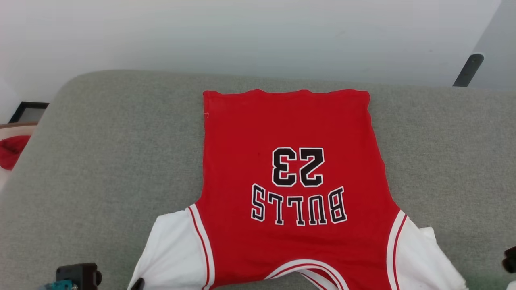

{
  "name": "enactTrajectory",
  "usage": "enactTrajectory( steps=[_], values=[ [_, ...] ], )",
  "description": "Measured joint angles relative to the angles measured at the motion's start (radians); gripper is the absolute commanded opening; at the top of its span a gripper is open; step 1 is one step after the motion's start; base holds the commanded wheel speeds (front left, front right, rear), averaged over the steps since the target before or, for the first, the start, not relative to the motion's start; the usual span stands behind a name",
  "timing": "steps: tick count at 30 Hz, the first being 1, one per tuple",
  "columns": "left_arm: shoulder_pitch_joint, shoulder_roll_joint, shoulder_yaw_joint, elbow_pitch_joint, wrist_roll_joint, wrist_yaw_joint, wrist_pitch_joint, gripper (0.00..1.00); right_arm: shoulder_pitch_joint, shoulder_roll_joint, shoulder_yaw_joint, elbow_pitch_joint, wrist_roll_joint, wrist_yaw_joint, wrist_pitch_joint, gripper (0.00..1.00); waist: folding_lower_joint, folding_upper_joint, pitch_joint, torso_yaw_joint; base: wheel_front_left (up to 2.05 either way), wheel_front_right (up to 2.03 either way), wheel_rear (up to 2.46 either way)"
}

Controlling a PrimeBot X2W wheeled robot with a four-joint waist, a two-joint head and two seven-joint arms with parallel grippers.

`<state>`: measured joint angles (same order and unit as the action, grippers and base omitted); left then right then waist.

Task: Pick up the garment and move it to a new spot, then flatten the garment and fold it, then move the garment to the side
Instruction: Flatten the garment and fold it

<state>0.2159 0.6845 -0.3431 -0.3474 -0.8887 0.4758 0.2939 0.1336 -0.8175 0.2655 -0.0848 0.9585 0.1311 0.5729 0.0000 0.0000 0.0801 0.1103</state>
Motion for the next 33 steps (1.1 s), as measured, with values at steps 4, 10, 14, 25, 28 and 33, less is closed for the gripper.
enactTrajectory(
  steps=[4,10,14,25,28,33],
  values=[
    [-0.006,-0.007,0.0,0.015,0.011,0.003,-0.015,0.0,0.035,0.058,-0.049,-0.05,-0.041,0.0,0.065,0.0,0.0,0.0,0.012,-0.004,0.0,0.0,0.0],
    [-0.033,-0.027,-0.007,0.044,0.014,-0.009,-0.032,0.0,0.048,0.116,-0.104,-0.117,-0.1,0.0,0.143,0.33,0.0,0.0,0.034,-0.01,0.0,0.0,0.0],
    [-0.045,-0.037,-0.012,0.058,0.019,-0.013,-0.045,0.0,0.045,0.134,-0.14,-0.158,-0.129,0.0,0.195,1.0,0.0,0.0,0.05,-0.014,0.0,0.0,0.0],
    [-0.097,-0.071,-0.033,0.079,0.045,-0.035,-0.087,0.0,-0.135,0.176,-0.245,-0.305,-0.237,0.0,0.266,1.0,0.0,0.0,0.097,-0.007,0.0,0.0,0.0],
    [-0.121,-0.083,-0.042,0.088,0.052,-0.044,-0.094,0.0,-0.271,0.188,-0.226,-0.264,-0.271,0.0,0.244,1.0,0.0,0.0,0.113,0.002,0.0,0.0,0.0],
    [-0.179,-0.106,-0.076,0.104,0.07,-0.07,-0.096,0.0,-0.542,0.224,-0.157,-0.067,-0.31,0.0,0.205,1.0,0.0,0.0,0.142,0.032,0.0,0.0,0.0]
  ],
)
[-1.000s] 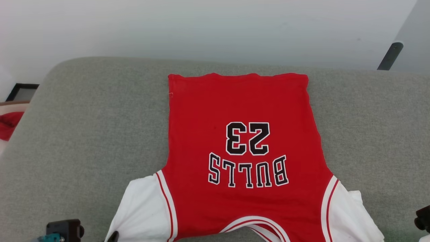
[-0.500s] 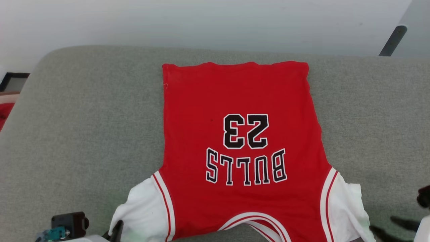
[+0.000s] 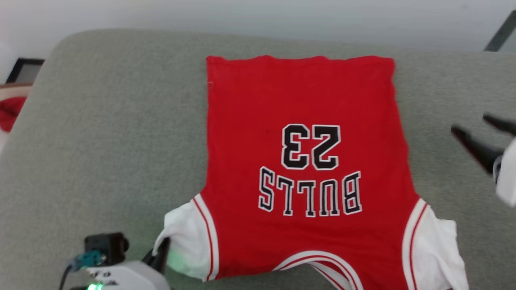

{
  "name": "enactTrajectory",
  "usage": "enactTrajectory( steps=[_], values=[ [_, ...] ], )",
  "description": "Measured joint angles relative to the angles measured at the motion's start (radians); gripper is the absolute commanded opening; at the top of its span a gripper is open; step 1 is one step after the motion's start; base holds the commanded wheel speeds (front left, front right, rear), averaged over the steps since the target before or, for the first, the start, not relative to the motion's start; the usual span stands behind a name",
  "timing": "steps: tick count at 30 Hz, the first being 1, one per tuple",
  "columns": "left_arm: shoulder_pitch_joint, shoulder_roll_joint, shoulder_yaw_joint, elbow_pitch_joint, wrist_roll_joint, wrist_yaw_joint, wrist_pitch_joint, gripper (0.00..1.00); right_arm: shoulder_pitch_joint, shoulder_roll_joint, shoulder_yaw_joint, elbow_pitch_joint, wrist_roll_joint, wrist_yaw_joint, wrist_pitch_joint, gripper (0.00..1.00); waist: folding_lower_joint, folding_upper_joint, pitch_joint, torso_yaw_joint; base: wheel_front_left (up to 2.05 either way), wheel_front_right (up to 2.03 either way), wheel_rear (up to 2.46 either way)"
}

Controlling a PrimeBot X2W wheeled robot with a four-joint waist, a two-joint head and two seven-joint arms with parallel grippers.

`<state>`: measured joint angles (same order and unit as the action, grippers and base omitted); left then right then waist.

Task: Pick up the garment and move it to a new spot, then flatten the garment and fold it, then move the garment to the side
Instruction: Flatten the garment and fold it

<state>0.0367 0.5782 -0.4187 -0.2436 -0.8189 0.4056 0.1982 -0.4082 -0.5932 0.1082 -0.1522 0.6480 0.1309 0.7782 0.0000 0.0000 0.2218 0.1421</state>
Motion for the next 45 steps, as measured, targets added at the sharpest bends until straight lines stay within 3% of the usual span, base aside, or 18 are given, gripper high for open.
enactTrajectory(
  steps=[7,16,29,30,31,32,38,45],
  values=[
    [-0.121,-0.058,-0.072,0.04,0.021,-0.056,0.013,0.0,-0.32,0.01,0.092,0.355,-0.036,0.0,-0.029,1.0,0.0,0.0,0.05,0.073,0.0,0.0,0.0],
    [-0.259,-0.149,-0.15,0.119,0.041,-0.134,0.01,0.0,-0.582,0.004,0.132,0.737,-0.098,0.0,-0.022,1.0,0.0,0.0,0.134,0.189,0.0,0.0,0.0],
    [-0.324,-0.232,-0.194,0.222,0.036,-0.199,-0.029,0.0,-0.809,0.049,0.029,1.158,-0.282,-0.001,0.06,1.0,0.0,0.0,0.244,0.334,0.0,0.0,0.0],
    [-0.324,-0.234,-0.193,0.229,0.036,-0.203,-0.032,0.0,-0.823,0.051,0.023,1.178,-0.292,-0.003,0.079,0.95,0.0,0.0,0.249,0.342,0.0,0.0,0.0],
    [-0.325,-0.234,-0.193,0.234,0.035,-0.204,-0.033,0.0,-0.839,0.051,0.021,1.193,-0.307,-0.004,0.097,0.19,0.0,0.0,0.253,0.348,0.0,0.0,0.0],
    [-0.324,-0.236,-0.192,0.239,0.03,-0.205,-0.037,0.0,-0.851,0.053,0.026,1.202,-0.326,-0.004,0.111,0.0,0.0,0.0,0.257,0.354,0.0,0.0,0.0],
    [-0.325,-0.241,-0.185,0.265,0.018,-0.213,-0.05,0.0,-0.872,0.079,0.017,1.226,-0.357,-0.002,0.099,0.0,0.0,0.0,0.262,0.364,0.0,0.0,0.0],
    [-0.314,-0.216,-0.157,0.285,0.008,-0.209,-0.064,0.0,-0.845,0.109,0.049,1.204,-0.343,-0.002,0.081,0.0,0.0,0.0,0.235,0.324,0.0,0.0,0.0]
  ],
)
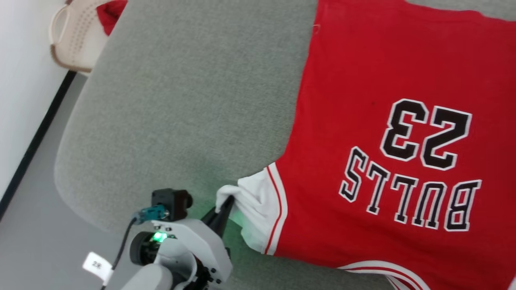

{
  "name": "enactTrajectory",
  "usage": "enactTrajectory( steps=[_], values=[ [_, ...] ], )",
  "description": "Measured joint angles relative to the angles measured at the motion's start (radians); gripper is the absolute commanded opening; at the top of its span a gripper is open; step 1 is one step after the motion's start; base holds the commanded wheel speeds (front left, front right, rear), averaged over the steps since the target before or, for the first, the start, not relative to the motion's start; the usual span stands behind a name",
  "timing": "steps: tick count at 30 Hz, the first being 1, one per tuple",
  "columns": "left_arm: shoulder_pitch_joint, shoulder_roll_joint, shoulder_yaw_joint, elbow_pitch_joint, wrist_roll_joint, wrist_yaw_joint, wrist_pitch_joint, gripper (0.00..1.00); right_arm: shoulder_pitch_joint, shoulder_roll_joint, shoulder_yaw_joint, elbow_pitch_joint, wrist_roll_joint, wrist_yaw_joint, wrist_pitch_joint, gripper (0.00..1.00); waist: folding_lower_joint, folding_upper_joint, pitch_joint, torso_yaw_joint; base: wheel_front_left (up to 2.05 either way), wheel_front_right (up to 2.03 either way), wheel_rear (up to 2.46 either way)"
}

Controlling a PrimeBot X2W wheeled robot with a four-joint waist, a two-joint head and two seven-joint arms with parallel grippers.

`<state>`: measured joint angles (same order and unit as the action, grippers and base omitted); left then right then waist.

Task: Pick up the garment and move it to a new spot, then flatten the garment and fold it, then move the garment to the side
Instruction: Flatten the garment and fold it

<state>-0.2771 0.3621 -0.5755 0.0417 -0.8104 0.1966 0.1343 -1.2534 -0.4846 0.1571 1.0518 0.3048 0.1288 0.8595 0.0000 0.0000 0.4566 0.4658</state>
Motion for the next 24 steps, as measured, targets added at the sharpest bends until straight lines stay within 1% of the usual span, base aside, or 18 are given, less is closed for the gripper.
enactTrajectory(
  steps=[5,9,12,17,21,24],
  values=[
    [0.026,0.03,0.03,-0.002,-0.012,0.018,-0.006,0.0,0.101,-0.002,0.109,-0.128,0.098,0.0,0.002,0.0,0.0,0.0,-0.033,-0.048,0.0,0.0,0.0],
    [0.054,0.056,0.052,-0.014,-0.021,0.039,-0.005,0.0,0.217,-0.044,0.198,-0.278,0.215,0.002,0.012,0.0,0.0,0.0,-0.065,-0.096,0.0,0.0,0.0],
    [0.077,0.077,0.064,-0.025,-0.026,0.051,0.001,0.0,0.314,-0.086,0.239,-0.395,0.305,0.002,0.022,0.0,-0.0001,0.0,-0.093,-0.131,0.0,0.0,0.0],
    [0.115,0.107,0.085,-0.047,-0.039,0.074,0.007,0.0,0.482,-0.141,0.246,-0.571,0.411,0.002,0.021,0.0,0.0,0.0,-0.143,-0.188,0.0,0.0,0.0],
    [0.143,0.128,0.095,-0.068,-0.044,0.087,0.015,0.0,0.621,-0.166,0.217,-0.693,0.447,0.002,0.02,0.0,0.0,0.0,-0.183,-0.23,0.0,0.0,0.0],
    [0.162,0.141,0.102,-0.085,-0.051,0.098,0.022,0.0,0.737,-0.169,0.188,-0.773,0.467,0.002,0.036,0.0,0.0,0.0,-0.211,-0.258,0.0,0.0,0.0]
  ],
)
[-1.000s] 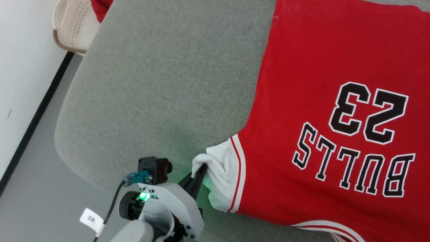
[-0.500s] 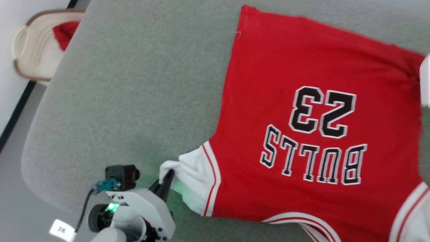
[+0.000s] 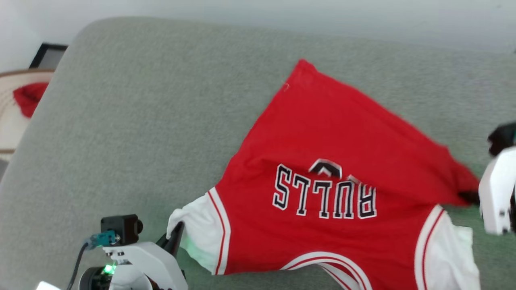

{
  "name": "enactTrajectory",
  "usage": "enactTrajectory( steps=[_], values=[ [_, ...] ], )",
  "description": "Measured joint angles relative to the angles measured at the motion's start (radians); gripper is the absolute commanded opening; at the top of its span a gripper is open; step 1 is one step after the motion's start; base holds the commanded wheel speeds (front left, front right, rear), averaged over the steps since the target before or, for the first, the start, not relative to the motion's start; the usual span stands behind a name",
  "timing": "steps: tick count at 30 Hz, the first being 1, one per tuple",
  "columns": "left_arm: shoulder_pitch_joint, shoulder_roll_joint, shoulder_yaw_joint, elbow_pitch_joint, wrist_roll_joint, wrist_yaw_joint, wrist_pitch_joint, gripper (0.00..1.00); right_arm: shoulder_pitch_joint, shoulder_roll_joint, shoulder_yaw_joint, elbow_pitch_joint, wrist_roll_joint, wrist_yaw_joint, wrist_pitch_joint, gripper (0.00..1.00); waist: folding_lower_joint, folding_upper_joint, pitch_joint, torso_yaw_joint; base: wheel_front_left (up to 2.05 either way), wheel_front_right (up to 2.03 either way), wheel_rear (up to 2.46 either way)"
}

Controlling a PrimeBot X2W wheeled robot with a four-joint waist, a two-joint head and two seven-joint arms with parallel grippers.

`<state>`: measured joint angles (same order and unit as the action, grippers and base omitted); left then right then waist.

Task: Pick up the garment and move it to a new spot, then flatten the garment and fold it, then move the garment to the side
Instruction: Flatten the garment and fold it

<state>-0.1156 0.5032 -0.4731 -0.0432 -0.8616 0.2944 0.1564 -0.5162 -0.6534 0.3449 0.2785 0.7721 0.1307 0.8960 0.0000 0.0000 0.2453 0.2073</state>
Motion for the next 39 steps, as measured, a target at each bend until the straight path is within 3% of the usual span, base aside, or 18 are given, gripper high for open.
enactTrajectory(
  steps=[7,14,15,16,17,25,30,35,39],
  values=[
    [0.025,0.014,0.006,-0.034,-0.004,0.02,0.008,0.0,0.227,0.029,-0.129,-0.129,-0.032,0.0,0.018,0.0,0.0,0.0,-0.046,-0.056,0.0,0.0,0.0],
    [0.039,0.021,0.01,-0.049,-0.008,0.031,0.01,0.0,0.37,0.136,-0.253,-0.216,-0.099,0.0,0.031,0.0,0.0001,0.0,-0.065,-0.087,0.0,0.0,0.0],
    [0.039,0.021,0.009,-0.05,-0.008,0.031,0.01,0.0,0.381,0.147,-0.262,-0.226,-0.109,0.0,0.033,0.11,0.0,0.0,-0.065,-0.089,0.0,0.0,0.0],
    [0.039,0.021,0.009,-0.05,-0.008,0.031,0.01,0.0,0.388,0.154,-0.266,-0.242,-0.124,0.0,0.032,0.48,0.0,0.0,-0.066,-0.091,0.0,0.0,0.0],
    [0.039,0.021,0.009,-0.051,-0.008,0.031,0.011,0.0,0.39,0.16,-0.272,-0.256,-0.133,0.0,0.029,1.0,0.0,0.0,-0.066,-0.092,0.0,0.0,0.0],
    [0.043,0.024,0.01,-0.058,-0.008,0.04,0.009,0.0,0.432,0.184,-0.337,-0.37,-0.167,0.0,0.036,1.0,0.0,0.0,-0.07,-0.099,0.0,0.0,0.0],
    [0.05,0.023,0.009,-0.067,-0.008,0.04,0.004,0.0,0.441,0.179,-0.357,-0.503,-0.178,0.0,0.035,1.0,0.0,0.0,-0.069,-0.096,0.0,0.0,0.0],
    [0.038,0.01,-0.005,-0.074,-0.006,0.038,0.002,0.0,0.349,0.149,-0.315,-0.581,-0.183,0.0,-0.008,1.0,0.0,0.0,-0.058,-0.076,0.0,0.0,0.0],
    [0.016,-0.001,-0.023,-0.075,0.0,0.021,0.002,0.0,0.222,0.112,-0.235,-0.536,-0.19,0.0,-0.08,1.0,0.0,0.0,-0.046,-0.049,0.0,0.0,0.0]
  ],
)
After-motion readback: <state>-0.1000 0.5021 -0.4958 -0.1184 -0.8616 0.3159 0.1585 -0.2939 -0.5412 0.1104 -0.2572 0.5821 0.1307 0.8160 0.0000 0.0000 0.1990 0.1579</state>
